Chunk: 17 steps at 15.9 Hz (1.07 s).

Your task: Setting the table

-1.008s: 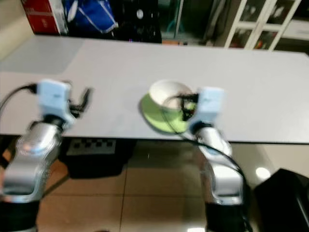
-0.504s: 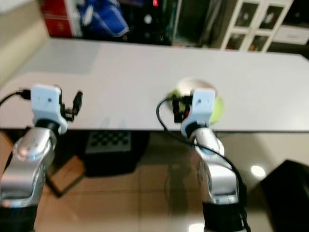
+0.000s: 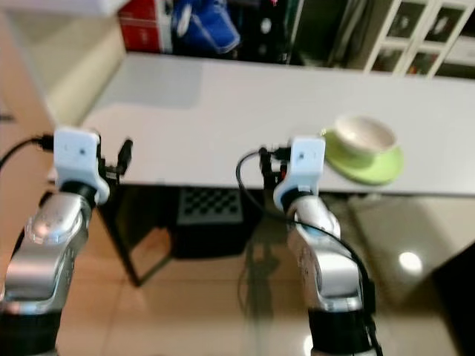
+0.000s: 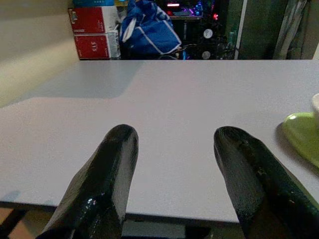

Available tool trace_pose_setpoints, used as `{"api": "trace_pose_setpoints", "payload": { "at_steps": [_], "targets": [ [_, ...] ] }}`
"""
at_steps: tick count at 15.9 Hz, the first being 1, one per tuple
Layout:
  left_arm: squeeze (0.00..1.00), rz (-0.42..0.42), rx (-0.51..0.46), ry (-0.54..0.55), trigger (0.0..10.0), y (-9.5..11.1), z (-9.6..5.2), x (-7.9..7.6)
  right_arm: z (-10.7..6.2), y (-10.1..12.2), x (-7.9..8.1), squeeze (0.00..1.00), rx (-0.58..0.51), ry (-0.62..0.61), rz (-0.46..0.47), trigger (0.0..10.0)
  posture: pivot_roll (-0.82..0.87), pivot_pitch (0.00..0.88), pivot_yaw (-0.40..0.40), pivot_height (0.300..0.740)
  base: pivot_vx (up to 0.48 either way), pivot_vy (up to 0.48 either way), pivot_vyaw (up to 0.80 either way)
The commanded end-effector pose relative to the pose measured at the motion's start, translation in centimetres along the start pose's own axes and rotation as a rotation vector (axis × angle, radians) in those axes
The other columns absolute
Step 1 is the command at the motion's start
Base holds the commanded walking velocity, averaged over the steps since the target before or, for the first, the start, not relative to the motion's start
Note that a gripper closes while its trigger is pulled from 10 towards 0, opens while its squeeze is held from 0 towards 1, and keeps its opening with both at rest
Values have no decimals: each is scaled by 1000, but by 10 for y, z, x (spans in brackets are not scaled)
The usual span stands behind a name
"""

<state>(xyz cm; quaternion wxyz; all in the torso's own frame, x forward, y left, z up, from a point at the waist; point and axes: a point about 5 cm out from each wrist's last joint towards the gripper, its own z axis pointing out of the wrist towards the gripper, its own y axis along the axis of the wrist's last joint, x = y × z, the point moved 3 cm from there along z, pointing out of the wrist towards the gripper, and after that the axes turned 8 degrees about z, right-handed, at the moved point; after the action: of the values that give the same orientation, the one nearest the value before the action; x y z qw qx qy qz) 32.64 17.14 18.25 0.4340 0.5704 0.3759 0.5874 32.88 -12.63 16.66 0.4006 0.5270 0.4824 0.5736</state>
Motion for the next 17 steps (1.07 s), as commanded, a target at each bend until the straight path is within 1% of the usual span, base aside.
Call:
{"api": "trace_pose_setpoints", "payload": {
  "at_steps": [1,3,5,6,7,8,9,11,12,14,17],
  "targets": [
    [0,-3,-5,-21,10000,0,0,-8,-2,1,-11,0,-1,-34,-17,10000,43,0,-49,740,0,442,0],
    [0,-13,0,-15,10000,0,-1,-9,-2,1,-13,0,6,-28,-35,10000,35,0,-43,740,0,442,0],
    [0,-2,7,-31,10000,-4,-4,-12,-3,-1,-16,0,11,-39,-35,10000,33,0,-48,740,0,437,0],
    [0,-6,4,-29,10000,-4,-5,-12,-4,-1,-15,0,11,-38,-34,10000,20,0,-50,740,0,424,0],
    [0,-16,1,-21,10000,-3,-5,-11,-4,1,-13,0,9,-28,-35,10000,11,0,-50,740,0,420,0],
    [0,-20,5,-19,10000,-5,-4,-14,-4,2,-16,0,16,-27,-47,10000,16,0,-72,740,0,416,0],
    [0,-16,2,-20,10000,-4,-4,-15,-2,2,-17,0,22,-22,-46,10000,17,0,-72,740,0,416,0],
    [0,-17,8,-16,10000,-5,-5,-14,0,2,-15,0,21,-7,-56,10000,27,0,-74,740,0,420,0],
    [0,1,6,-13,10000,-5,-6,-11,2,0,-14,0,24,-16,-46,10000,43,0,-83,740,0,420,0],
    [0,4,3,1,10000,-4,-7,-6,2,0,-13,0,27,-13,-41,10000,42,0,-82,740,0,420,0],
    [0,10,-3,15,10000,-2,-5,-4,3,1,-15,0,30,-17,-39,10000,39,0,-93,740,0,420,0]
  ]
}}
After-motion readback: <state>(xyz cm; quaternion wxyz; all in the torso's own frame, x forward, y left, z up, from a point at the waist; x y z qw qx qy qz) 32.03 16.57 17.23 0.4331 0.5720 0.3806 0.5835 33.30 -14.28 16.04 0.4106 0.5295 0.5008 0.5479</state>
